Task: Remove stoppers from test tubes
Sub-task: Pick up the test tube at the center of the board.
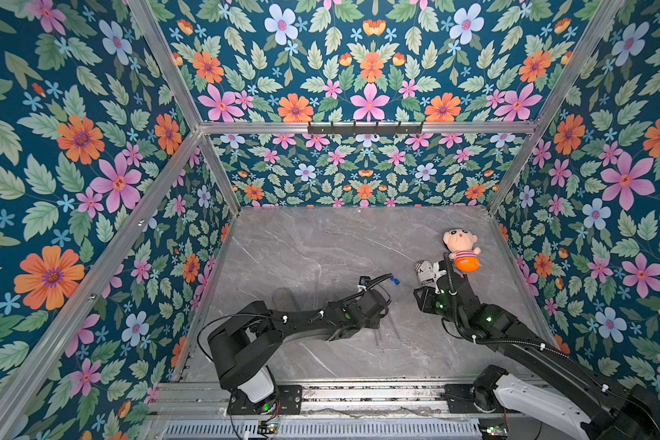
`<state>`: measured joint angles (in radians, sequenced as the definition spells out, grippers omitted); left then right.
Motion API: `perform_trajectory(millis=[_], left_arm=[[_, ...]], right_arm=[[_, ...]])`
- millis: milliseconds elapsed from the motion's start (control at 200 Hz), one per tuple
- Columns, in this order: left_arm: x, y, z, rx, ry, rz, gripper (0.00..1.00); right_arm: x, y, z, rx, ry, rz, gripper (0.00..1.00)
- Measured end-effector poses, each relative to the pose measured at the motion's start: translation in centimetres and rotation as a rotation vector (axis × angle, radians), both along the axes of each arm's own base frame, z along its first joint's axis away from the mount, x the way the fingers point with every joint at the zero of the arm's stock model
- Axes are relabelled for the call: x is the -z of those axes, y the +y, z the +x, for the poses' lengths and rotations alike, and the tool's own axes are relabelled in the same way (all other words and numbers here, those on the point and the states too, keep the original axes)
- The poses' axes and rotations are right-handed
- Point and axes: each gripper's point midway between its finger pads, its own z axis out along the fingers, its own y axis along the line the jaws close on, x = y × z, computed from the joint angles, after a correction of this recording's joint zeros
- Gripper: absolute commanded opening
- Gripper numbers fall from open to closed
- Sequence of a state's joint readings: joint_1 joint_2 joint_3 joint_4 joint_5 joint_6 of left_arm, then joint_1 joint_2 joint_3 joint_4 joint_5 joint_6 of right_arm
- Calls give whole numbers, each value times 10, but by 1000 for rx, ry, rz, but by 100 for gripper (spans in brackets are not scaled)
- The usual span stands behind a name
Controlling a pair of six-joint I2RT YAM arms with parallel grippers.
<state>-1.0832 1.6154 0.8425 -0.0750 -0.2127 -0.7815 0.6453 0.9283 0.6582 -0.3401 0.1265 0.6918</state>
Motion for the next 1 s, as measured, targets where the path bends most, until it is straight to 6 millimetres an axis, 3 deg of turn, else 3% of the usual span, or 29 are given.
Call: perform_trajectory(millis=[315,1000], left_arm=[[3,1,-2,1,13,3,31],[34,4,-12,10,87,43,28]], right_arm=[[0,-1,1,-1,-6,-13,37],[11,-3,-1,-1,13,-28,37]])
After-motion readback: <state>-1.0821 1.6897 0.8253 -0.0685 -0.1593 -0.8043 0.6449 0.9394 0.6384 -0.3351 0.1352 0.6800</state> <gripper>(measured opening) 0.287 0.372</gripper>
